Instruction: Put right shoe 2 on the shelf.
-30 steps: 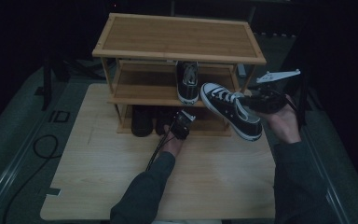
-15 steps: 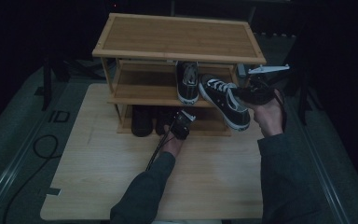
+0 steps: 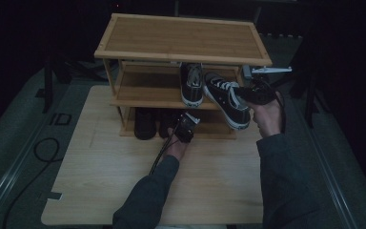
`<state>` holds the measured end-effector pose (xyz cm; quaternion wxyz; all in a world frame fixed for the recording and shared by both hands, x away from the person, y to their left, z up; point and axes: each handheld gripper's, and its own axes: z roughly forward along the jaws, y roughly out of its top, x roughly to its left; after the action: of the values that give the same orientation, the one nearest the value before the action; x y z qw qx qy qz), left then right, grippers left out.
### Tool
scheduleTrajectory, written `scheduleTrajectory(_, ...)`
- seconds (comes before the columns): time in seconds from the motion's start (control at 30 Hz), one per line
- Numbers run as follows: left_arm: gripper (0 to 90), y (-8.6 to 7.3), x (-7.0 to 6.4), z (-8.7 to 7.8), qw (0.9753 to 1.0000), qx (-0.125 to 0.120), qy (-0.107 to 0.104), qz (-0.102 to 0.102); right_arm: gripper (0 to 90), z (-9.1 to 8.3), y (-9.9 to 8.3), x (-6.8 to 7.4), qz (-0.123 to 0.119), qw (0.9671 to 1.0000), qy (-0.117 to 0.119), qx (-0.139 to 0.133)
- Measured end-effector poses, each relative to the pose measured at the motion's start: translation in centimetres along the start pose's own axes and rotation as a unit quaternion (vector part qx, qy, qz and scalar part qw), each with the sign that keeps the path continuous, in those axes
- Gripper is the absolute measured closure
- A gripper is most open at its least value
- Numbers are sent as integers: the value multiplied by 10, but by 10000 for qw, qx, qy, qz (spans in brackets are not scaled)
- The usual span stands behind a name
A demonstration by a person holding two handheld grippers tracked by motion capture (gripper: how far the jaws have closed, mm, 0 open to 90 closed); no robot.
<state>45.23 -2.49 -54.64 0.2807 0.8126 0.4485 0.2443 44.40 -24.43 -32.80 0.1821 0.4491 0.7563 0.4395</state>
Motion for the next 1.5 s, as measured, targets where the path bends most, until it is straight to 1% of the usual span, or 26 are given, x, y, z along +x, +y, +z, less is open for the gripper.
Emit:
scheduleTrajectory(0.03, 900, 0, 0, 0, 10000, -13, -23, 2, 876, 0, -1, -2, 25, 10000, -29, 43)
scheduleTrajectory(0.07, 900, 0, 0, 0, 10000, -10, -16, 3, 873, 0, -2, -4, 64, 9999, 65, 43)
scheduleTrajectory(0.1, 900, 0, 0, 0, 10000, -10, -21, 2, 869, -1, -2, -5, 52, 9999, 79, 47)
scheduleTrajectory(0.13, 900, 0, 0, 0, 10000, -10, -21, 4, 857, -1, -2, -4, 27, 10000, 74, 55)
scheduleTrajectory(0.23, 900, 0, 0, 0, 10000, -5, 0, 3, 780, -2, -1, -3, -91, 9999, -20, 131)
scheduleTrajectory(0.27, 900, 0, 0, 0, 10000, -6, 0, 3, 765, -3, -1, -3, -129, 9997, -17, 183)
scheduleTrajectory(0.33, 900, 0, 0, 0, 10000, -6, 0, 6, 749, -6, 1, -3, -250, 9995, -34, 205)
scheduleTrajectory(0.4, 900, 0, 0, 0, 10000, -5, 0, 3, 730, -12, 4, -3, -300, 9994, -63, 160)
scheduleTrajectory(0.6, 900, 0, 0, 0, 10000, -1, 7, 2, 701, -29, 10, 1, -425, 9991, -9, 63)
scheduleTrajectory(0.67, 900, 0, 0, 0, 10000, -1, 4, 3, 699, -33, 11, 2, -484, 9988, 3, 51)
scheduleTrajectory(0.8, 900, 0, 0, 0, 10000, -4, 5, 4, 697, -37, 11, 3, -525, 9986, -13, 18)
scheduleTrajectory(0.87, 900, 0, 0, 0, 10000, -3, 4, 4, 698, -42, 11, 2, -512, 9987, -21, -37)
scheduleTrajectory(1.0, 900, 0, 0, 0, 10000, -2, 5, 5, 733, -45, 10, 0, -535, 9986, -35, 28)
scheduleTrajectory(1.03, 900, 0, 0, 0, 10000, -3, 6, 5, 783, -47, 9, -2, -566, 9983, -90, 77)
scheduleTrajectory(1.1, 900, 0, 0, 0, 10000, -1, 7, 0, 879, -48, 6, -4, -547, 9983, -198, 105)
scheduleTrajectory(1.13, 900, 0, 0, 0, 10000, -3, 6, -3, 900, -48, 5, -4, -537, 9982, -236, 116)
scheduleTrajectory(1.27, 900, 0, 0, 0, 10000, -3, 2, 2, 900, -52, -3, -4, -617, 9972, -349, 220)
scheduleTrajectory(1.4, 900, 0, 0, 0, 10000, -9, -5, 2, 900, -56, -13, -5, -658, 9967, -365, 294)
scheduleTrajectory(1.5, 900, 0, 0, 0, 10000, -8, -5, 7, 900, -60, -23, -4, -654, 9968, -318, 335)
